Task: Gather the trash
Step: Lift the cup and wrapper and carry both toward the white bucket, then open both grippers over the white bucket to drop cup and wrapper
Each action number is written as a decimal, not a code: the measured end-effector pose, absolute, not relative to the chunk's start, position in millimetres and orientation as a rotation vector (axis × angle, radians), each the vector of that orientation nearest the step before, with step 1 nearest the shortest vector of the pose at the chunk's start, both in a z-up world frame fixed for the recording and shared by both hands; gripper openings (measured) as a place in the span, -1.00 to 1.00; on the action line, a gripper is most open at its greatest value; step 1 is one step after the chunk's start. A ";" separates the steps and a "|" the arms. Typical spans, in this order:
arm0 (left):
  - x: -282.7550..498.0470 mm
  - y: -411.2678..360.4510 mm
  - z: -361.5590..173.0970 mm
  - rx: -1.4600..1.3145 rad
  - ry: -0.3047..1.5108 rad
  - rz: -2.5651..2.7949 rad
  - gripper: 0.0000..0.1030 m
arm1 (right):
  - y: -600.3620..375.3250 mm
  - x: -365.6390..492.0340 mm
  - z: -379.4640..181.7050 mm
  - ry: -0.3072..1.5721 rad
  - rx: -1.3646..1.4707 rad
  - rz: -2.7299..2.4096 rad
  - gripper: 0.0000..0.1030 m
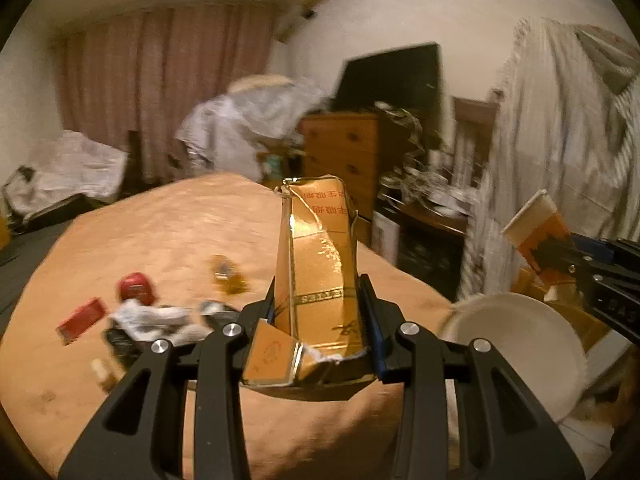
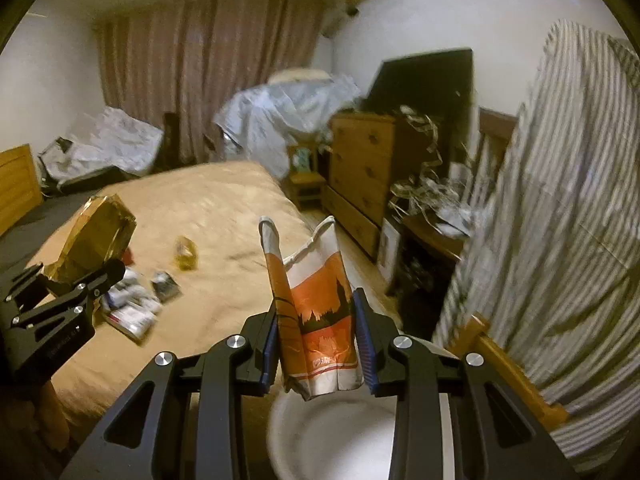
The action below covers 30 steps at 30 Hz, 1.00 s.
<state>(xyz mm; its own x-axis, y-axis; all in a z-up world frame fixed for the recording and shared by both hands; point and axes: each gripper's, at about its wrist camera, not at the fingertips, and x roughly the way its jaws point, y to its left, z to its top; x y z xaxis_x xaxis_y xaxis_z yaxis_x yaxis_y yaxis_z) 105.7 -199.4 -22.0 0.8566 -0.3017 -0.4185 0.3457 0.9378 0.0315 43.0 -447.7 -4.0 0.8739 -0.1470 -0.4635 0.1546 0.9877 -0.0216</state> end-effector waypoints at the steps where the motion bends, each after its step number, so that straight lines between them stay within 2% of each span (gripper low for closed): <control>1: 108.1 -210.2 -23.7 0.110 0.440 -0.371 -0.31 | -459.6 42.7 -7.0 0.501 0.019 -0.167 -0.34; 11: 132.9 -291.6 -46.5 0.191 0.655 -0.649 -0.31 | -569.8 71.7 -28.3 0.784 0.115 -0.152 -0.34; 21: 146.5 -353.8 -79.4 0.303 0.909 -0.878 -0.31 | -606.6 105.8 -73.5 1.126 0.137 -0.061 -0.34; 30: 148.8 -365.5 -115.2 0.372 1.010 -0.879 -0.31 | -608.8 97.1 -89.8 1.168 0.164 -0.057 -0.33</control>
<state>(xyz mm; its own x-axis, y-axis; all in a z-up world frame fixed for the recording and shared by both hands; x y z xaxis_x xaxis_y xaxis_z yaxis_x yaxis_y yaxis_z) 148.8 -365.5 -115.2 0.2392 -0.4630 -0.8535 0.7817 0.6132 -0.1136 97.1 -608.8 -89.8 0.3918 0.0401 -0.9192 0.1298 0.9866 0.0984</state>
